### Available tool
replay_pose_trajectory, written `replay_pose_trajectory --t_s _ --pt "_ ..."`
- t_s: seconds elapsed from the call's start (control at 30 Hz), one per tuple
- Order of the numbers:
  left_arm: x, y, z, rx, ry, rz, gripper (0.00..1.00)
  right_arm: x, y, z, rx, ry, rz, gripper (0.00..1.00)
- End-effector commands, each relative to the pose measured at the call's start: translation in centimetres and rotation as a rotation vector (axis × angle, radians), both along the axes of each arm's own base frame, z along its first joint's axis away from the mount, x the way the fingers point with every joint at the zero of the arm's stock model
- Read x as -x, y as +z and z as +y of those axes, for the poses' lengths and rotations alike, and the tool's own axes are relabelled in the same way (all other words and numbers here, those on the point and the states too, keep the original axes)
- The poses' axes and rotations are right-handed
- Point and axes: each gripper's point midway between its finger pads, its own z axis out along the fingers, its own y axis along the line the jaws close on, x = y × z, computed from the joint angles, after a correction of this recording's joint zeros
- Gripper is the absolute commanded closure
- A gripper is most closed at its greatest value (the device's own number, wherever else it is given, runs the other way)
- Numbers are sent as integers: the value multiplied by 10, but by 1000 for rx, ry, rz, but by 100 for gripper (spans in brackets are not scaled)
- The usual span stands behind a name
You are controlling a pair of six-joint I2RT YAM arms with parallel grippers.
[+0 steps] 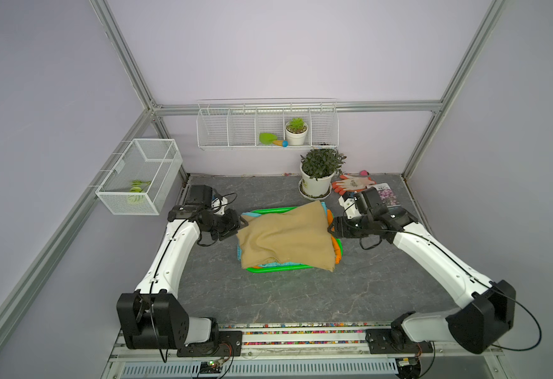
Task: Put the folded long pants in the basket
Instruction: Move the basket to the center of the board, then adjust the long pant in the basket.
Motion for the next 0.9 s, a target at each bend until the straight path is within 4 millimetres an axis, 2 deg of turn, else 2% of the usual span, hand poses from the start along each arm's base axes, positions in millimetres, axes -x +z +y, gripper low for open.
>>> replay_pose_trajectory --t_s 0.0,0.07,0.13,0.27,0.33,0.43,0.57,0.7,0.77,0.8,0.83,0.87 --pt "-5 -8 -2 57 30 12 37 10 -6 21 -46 64 20 35" --pt "-6 -12 -17 128 -35 47 34 12 -12 24 -30 75 38 35" --pt "-13 -21 -22 148 -51 65 34 12 -18 23 -14 70 55 35" --pt "-25 -36 -30 179 -78 99 44 14 -23 21 -11 59 63 35" --pt "-28 -43 -33 189 -81 118 45 14 -22 20 -12 52 57 35" --pt "-31 -43 -36 201 -93 122 60 16 -24 17 -6 47 56 35" --pt "-41 -13 -46 149 -152 -1 100 20 -29 14 6 43 67 35" --pt "-39 21 -63 64 -240 -155 100 22 -30 11 9 32 68 35" --pt "-36 28 -62 -6 -242 -224 100 22 -30 11 5 28 68 35" --pt "-36 21 -53 -57 -209 -220 100 22 -31 11 4 26 68 35" --pt "-37 7 -39 -115 -138 -182 87 22 -31 11 2 23 68 35" --pt "-36 -8 -26 -162 -93 -128 82 22 -31 11 -1 22 68 35"
